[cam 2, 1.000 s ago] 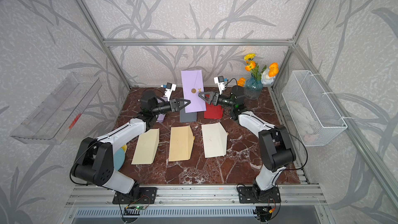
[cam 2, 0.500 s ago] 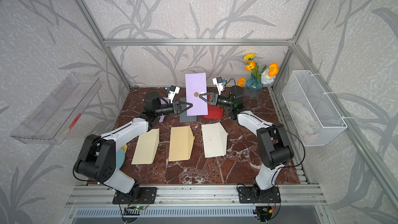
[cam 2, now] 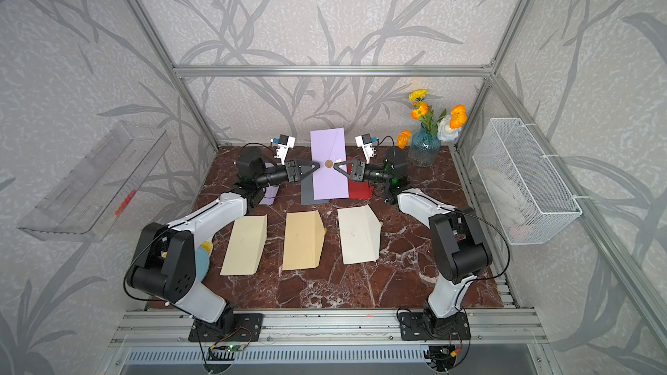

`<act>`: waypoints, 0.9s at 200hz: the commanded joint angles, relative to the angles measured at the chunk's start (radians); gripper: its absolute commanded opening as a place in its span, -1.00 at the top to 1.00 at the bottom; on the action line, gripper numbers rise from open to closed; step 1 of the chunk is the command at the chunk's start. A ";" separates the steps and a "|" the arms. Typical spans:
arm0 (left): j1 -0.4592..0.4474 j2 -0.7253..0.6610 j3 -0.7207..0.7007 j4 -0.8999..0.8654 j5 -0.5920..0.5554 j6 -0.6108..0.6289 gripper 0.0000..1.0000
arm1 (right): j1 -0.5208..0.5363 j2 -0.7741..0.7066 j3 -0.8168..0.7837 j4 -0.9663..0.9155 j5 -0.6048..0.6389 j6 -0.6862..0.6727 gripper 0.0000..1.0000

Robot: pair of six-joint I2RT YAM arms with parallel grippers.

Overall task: Open the envelope
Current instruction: Pick up the envelope from the center of the board.

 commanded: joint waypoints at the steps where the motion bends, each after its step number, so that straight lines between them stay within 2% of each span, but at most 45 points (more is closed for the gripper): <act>1: 0.003 0.027 0.049 0.131 0.032 -0.057 0.21 | 0.010 -0.035 -0.007 -0.006 -0.039 -0.031 1.00; 40: 0.002 0.070 0.049 0.269 0.082 -0.164 0.30 | 0.017 -0.033 -0.002 -0.016 -0.058 -0.054 1.00; 66: 0.003 0.067 0.036 0.261 0.078 -0.151 0.37 | 0.024 -0.024 0.009 -0.052 -0.072 -0.059 1.00; 103: 0.002 0.062 0.042 0.216 0.073 -0.120 0.70 | 0.034 -0.022 0.014 -0.085 -0.075 -0.085 1.00; 180: -0.011 0.101 0.034 0.247 0.097 -0.159 0.83 | 0.035 -0.016 0.038 -0.101 -0.067 -0.088 1.00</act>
